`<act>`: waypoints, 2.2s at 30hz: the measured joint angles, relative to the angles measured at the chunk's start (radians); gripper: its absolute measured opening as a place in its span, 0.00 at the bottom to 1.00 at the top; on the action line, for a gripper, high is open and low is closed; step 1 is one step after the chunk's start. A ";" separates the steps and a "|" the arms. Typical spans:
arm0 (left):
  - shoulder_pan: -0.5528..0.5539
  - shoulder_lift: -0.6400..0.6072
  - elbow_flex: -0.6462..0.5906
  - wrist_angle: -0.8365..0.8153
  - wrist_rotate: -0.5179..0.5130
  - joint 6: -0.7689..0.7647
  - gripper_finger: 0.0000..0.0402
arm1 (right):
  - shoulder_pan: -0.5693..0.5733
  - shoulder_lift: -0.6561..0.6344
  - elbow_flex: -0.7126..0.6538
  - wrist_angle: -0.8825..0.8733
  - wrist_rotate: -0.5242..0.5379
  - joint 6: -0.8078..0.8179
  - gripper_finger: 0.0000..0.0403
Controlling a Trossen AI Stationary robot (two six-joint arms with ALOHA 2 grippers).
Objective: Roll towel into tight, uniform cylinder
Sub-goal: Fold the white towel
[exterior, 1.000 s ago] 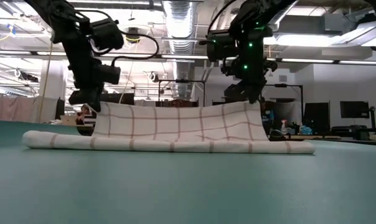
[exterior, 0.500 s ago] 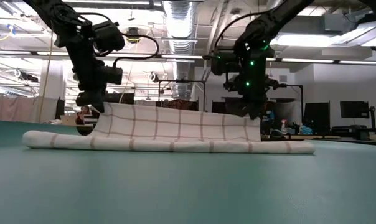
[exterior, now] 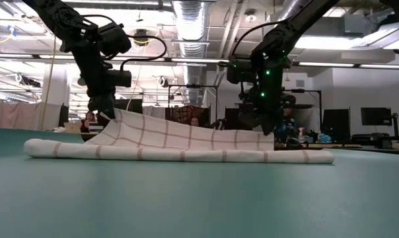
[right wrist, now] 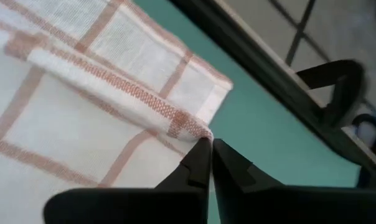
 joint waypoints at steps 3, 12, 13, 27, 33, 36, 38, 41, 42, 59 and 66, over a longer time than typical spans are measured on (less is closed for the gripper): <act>0.002 0.000 0.000 0.001 0.012 -0.003 0.00 | -0.002 0.000 0.000 0.011 -0.015 0.000 0.13; 0.002 0.000 0.000 0.093 0.012 -0.059 0.00 | -0.022 0.000 0.000 0.056 -0.015 0.001 0.25; 0.002 0.000 0.000 0.093 0.012 -0.066 0.00 | -0.022 0.000 0.000 0.056 -0.017 0.001 0.26; 0.037 0.029 0.000 0.072 0.020 -0.086 0.06 | 0.008 0.000 0.000 0.133 -0.091 -0.201 0.35; 0.051 0.133 0.000 0.143 -0.031 -0.084 0.06 | -0.021 0.000 0.000 0.135 -0.123 -0.184 0.35; 0.052 0.189 0.000 0.181 -0.099 -0.070 0.06 | -0.022 0.000 0.000 0.133 -0.160 -0.185 0.35; 0.057 0.226 0.000 0.228 -0.146 -0.047 0.06 | -0.018 0.000 0.000 0.133 -0.162 -0.198 0.35; 0.059 0.265 0.000 0.287 -0.168 -0.015 0.06 | -0.018 0.000 0.000 0.133 -0.163 -0.201 0.35; 0.059 0.275 0.000 0.303 -0.161 -0.014 0.06 | -0.019 0.000 0.000 0.133 -0.163 -0.201 0.35; 0.075 0.298 0.007 0.319 0.049 0.076 0.15 | -0.019 0.000 -0.051 0.157 -0.240 -0.230 0.35; 0.098 0.298 0.037 0.315 0.062 0.132 0.33 | -0.019 0.000 -0.063 0.161 -0.243 -0.231 0.35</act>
